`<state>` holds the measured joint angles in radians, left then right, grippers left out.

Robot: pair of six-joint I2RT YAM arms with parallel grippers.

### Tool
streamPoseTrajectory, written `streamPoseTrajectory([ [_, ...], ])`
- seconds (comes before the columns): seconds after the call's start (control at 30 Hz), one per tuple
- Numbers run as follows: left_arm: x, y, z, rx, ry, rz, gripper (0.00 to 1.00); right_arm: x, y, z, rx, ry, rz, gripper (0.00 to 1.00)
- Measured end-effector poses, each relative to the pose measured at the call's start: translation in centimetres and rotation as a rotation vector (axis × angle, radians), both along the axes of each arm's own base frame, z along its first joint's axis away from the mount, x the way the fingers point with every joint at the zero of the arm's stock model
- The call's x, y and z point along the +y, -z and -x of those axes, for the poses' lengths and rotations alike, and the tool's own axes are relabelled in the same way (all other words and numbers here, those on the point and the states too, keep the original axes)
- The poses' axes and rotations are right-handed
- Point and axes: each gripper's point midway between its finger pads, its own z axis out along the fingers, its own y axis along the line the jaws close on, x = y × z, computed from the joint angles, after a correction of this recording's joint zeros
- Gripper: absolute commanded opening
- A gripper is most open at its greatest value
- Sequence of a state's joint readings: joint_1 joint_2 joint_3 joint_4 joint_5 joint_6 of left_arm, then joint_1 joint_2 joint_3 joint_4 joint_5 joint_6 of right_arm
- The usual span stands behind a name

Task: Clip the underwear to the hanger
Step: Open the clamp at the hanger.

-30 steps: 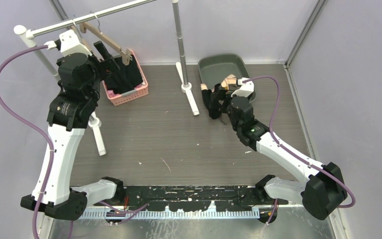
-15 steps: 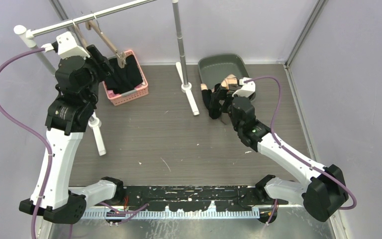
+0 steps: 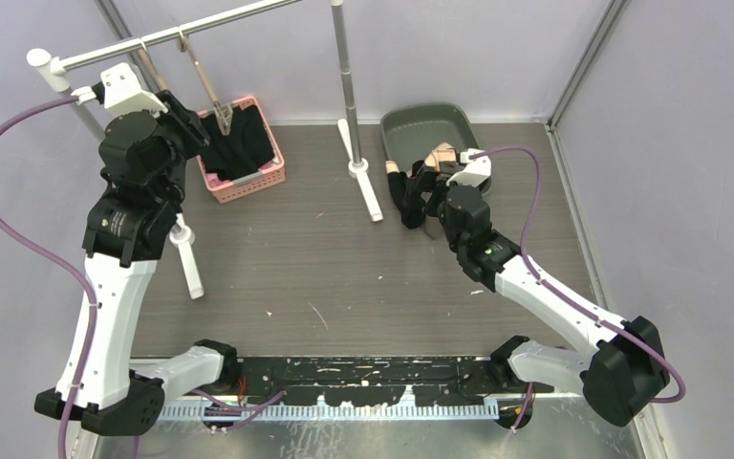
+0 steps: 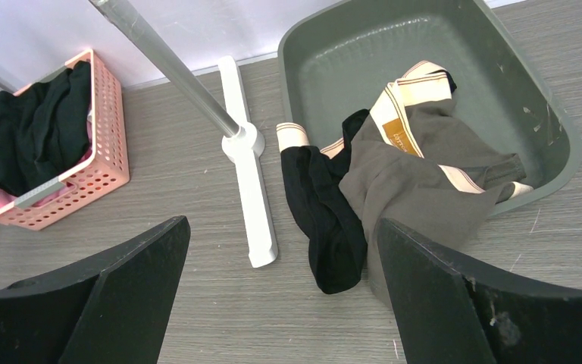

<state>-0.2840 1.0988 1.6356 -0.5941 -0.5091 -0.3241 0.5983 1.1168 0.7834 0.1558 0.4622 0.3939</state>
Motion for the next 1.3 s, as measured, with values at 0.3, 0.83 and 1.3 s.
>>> streamPoseTrajectory([
  [0.3,0.0,0.0,0.0,-0.003,0.0,-0.001,0.01,0.0,-0.1,0.0,-0.002,0.0,-0.002,1.0],
  [0.83,0.3,0.0,0.9,-0.015,-0.002,0.001,0.0,-0.1,-0.5,0.1,-0.01,0.001,-0.007,1.0],
  [1.3,2.4,-1.4,5.8,-0.107,-0.039,0.004,0.0,-0.1,-0.4,0.1,-0.01,0.0,-0.007,1.0],
])
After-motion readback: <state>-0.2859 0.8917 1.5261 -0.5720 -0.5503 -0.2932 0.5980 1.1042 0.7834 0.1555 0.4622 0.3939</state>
